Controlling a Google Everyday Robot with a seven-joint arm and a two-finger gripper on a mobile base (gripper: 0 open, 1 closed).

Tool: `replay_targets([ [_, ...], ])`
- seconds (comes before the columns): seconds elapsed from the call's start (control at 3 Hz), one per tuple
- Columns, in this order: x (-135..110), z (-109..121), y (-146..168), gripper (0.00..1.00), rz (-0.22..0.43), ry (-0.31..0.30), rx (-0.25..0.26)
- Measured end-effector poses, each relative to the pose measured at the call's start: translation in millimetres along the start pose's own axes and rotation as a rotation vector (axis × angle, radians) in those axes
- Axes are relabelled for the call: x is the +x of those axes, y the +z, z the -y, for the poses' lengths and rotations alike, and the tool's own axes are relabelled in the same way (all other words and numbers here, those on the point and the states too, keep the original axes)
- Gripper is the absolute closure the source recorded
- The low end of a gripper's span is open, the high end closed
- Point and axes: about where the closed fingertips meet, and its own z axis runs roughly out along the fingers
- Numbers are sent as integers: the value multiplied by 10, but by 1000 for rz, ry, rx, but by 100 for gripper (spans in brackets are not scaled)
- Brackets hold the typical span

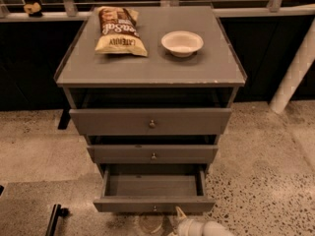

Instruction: Close bottom drawer

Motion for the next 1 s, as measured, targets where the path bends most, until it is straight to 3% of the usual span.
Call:
replay_targets([
  [0.67,-356,323,307,0,25,45,117],
  [1.0,-584,679,525,0,39,45,141],
])
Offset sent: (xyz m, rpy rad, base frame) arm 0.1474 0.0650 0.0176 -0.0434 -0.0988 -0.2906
